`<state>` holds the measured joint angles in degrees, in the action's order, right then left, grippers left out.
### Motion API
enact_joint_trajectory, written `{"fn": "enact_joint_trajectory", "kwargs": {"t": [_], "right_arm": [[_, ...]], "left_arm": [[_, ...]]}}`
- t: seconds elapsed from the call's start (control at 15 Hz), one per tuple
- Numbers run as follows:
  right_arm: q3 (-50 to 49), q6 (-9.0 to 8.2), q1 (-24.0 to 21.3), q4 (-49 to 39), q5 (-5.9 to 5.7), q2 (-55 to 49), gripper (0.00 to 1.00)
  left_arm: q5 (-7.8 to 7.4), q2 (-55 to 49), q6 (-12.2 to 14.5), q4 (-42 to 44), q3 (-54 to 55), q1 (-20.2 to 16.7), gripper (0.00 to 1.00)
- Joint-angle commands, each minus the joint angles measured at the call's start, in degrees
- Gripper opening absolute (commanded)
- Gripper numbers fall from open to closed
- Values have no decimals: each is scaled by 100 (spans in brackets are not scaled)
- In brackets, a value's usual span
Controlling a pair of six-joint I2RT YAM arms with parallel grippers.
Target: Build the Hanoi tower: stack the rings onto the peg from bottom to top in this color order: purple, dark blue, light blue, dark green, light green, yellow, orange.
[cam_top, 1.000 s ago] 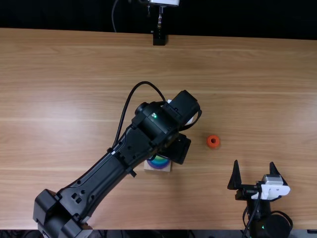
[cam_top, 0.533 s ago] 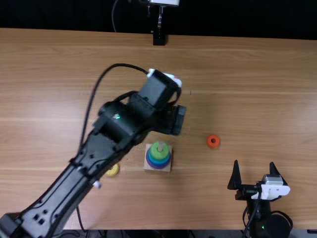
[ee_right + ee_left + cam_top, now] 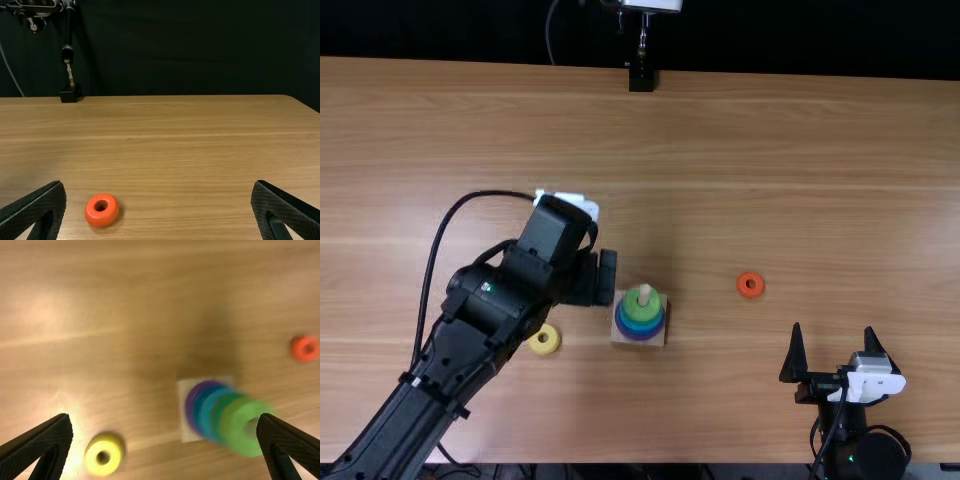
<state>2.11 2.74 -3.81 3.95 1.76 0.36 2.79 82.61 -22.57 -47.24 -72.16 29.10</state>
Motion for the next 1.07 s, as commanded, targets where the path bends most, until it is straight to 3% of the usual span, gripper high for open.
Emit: {"fn": "enact_joint_trajectory", "kwargs": {"t": [0.0, 0.13, 0.2, 0.4, 0.6, 1.0], "right_arm": [[-88, 10, -23, 2, 3, -36, 100], [-88, 10, -23, 2, 3, -36, 100], [-88, 10, -23, 2, 3, -36, 100], [-88, 10, -23, 2, 3, -36, 100], [-88, 10, -23, 2, 3, -36, 100], [-88, 10, -23, 2, 3, -36, 100]], "left_arm": [[80, -184, 622, 31, 405, -71, 100], [639, -184, 1413, 31, 976, -98, 100], [649, -184, 1561, 42, 1204, -133, 100], [597, -184, 1550, 727, 2057, -274, 100], [555, -78, 1561, 1402, 2233, -247, 100], [533, 660, 1550, 1402, 2347, -265, 100]]}}
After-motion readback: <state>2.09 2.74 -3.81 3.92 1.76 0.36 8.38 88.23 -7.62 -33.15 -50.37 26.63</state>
